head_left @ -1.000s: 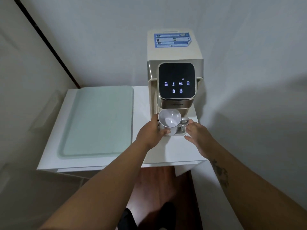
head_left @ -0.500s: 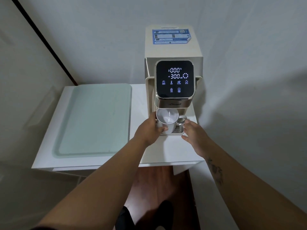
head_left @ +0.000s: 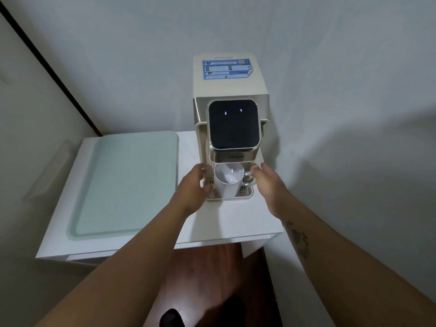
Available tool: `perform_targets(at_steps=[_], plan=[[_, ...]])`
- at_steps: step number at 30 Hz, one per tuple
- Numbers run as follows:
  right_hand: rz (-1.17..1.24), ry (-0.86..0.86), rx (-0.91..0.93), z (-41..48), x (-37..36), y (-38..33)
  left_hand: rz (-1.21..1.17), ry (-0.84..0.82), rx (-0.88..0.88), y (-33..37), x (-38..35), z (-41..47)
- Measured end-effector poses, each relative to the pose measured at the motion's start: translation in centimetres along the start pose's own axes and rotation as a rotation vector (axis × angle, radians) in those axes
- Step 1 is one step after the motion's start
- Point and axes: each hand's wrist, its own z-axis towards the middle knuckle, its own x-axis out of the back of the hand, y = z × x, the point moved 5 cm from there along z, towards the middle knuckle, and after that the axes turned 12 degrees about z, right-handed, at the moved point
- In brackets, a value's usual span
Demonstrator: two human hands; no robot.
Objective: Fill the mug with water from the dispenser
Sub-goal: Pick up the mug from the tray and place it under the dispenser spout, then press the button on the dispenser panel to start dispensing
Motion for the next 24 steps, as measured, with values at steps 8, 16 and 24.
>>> perform_targets(at_steps=[8, 16, 24], plan=[[0.220, 0.008, 0.159, -1.3, 0.3, -6.2, -0.176, 0.218, 0.006, 2.5, 5.6, -0.7], [0.256, -0.141, 0.236, -3.3, -1.4, -10.0, -0.394, 0.255, -0.009, 6.1, 8.9, -0.4], [0.210, -0.303, 0.170, -4.5, -2.6, -10.4, -0.497, 0.279, -0.021, 6.6, 9.0, -0.3]])
